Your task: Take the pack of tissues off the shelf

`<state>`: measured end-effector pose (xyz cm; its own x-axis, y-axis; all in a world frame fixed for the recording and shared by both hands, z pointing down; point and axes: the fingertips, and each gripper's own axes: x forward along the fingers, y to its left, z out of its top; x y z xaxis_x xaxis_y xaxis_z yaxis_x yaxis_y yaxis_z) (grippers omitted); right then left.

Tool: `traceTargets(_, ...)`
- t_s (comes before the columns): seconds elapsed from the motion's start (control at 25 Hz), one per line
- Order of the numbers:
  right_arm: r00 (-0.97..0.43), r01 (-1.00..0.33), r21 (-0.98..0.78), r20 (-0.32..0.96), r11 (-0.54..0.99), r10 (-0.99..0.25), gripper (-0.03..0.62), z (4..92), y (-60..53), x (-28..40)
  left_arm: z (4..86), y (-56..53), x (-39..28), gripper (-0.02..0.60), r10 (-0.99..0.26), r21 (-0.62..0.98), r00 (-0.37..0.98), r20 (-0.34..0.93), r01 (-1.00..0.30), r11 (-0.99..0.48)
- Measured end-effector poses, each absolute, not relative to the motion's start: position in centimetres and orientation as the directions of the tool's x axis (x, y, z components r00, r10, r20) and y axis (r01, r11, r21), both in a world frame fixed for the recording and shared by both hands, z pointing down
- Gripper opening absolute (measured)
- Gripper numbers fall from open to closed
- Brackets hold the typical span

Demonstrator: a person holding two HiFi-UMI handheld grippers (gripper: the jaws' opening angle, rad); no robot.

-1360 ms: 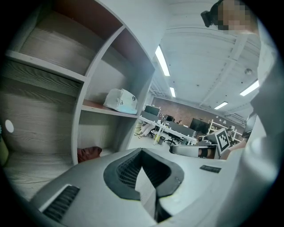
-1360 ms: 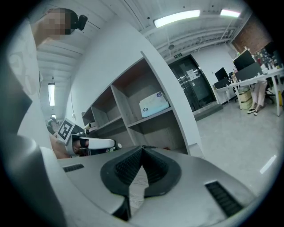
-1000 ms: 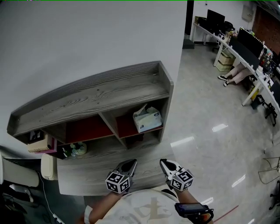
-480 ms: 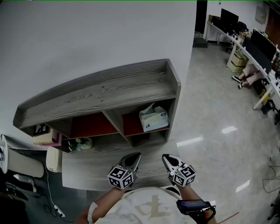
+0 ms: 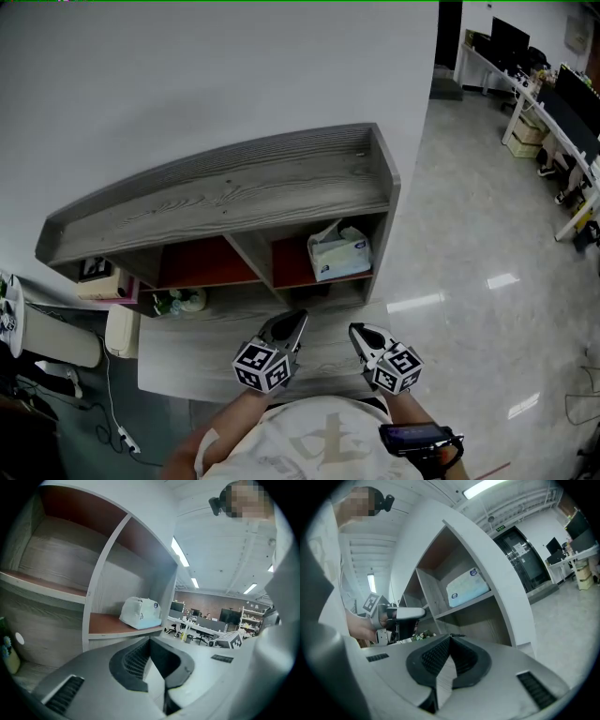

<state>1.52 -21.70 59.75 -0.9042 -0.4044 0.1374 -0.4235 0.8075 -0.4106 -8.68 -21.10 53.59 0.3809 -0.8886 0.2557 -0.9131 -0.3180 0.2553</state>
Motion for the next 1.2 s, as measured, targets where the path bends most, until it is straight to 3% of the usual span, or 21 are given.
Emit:
traceTargets(0.44, -0.914, -0.400, -0.414, 0.125, 0.817, -0.385, 0.005, 59.8, -22.5, 1.2, 50.6, -24.3, -8.6, 0.015, -0.922, 0.187, 0.318, 0.219, -0.942, -0.280)
traceTargets(0.76, -0.914, -0.400, -0.428, 0.122, 0.810, -0.387, 0.005, 60.2, -22.5, 1.7, 49.1, -27.4, -9.4, 0.192, -0.943, 0.176, 0.255, 0.216, -0.960, -0.219)
traceTargets(1.2, -0.899, -0.428, -0.446, 0.127, 0.786, -0.418, 0.005, 60.8, -22.7, 3.5, 48.8, -31.1, -9.6, 0.230, -0.935, 0.217, 0.236, 0.264, -0.959, -0.181)
